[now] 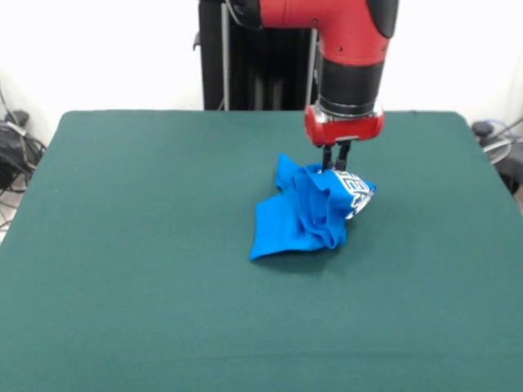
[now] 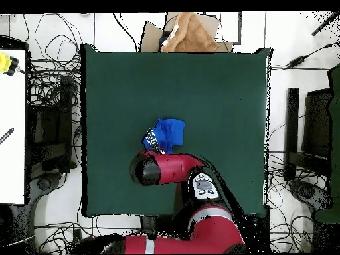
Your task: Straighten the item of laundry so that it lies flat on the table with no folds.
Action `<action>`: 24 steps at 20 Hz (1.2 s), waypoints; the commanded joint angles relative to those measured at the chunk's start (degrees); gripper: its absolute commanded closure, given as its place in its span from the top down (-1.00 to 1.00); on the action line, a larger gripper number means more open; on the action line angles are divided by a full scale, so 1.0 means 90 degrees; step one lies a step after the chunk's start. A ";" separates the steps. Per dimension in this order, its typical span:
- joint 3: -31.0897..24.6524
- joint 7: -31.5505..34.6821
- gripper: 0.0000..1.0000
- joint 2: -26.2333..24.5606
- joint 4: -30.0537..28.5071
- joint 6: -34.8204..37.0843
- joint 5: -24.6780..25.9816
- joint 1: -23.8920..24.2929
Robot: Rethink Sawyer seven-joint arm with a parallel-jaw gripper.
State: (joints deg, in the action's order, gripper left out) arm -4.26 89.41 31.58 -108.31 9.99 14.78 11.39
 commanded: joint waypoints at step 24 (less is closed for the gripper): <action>-0.0042 0.1524 1.00 0.0149 -0.0069 -0.0223 -0.0763 -0.0399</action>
State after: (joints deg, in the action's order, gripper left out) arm -2.75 89.41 32.24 -108.26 9.99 11.86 9.36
